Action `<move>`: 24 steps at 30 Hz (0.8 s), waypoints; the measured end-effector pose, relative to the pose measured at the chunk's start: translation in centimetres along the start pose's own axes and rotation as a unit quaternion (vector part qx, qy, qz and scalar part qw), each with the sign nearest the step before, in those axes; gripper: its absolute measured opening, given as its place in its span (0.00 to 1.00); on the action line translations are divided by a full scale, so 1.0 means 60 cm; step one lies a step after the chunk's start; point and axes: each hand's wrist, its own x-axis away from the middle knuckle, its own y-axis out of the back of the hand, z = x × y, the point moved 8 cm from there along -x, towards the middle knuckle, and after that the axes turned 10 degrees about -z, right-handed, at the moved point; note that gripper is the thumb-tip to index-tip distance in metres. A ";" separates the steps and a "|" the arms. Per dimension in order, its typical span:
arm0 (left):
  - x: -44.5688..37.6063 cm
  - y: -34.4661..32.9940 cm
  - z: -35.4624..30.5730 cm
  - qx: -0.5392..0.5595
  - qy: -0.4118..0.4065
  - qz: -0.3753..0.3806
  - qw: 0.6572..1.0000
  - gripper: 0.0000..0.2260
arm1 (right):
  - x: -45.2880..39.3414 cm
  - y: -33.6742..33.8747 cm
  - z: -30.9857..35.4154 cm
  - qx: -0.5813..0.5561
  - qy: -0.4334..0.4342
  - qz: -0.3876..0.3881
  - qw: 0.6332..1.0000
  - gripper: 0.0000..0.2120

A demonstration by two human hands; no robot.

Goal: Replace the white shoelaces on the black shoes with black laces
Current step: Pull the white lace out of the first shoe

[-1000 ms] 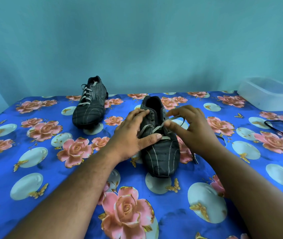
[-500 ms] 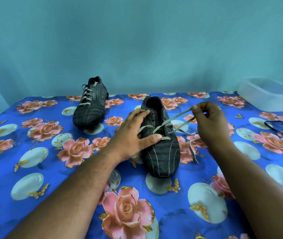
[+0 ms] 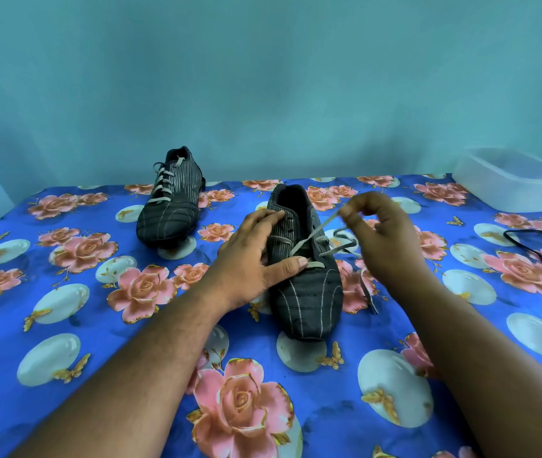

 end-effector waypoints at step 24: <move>0.001 0.003 -0.006 -0.024 0.002 0.007 1.000 0.47 | -0.014 0.050 -0.019 -0.055 -0.070 -0.126 0.988 0.07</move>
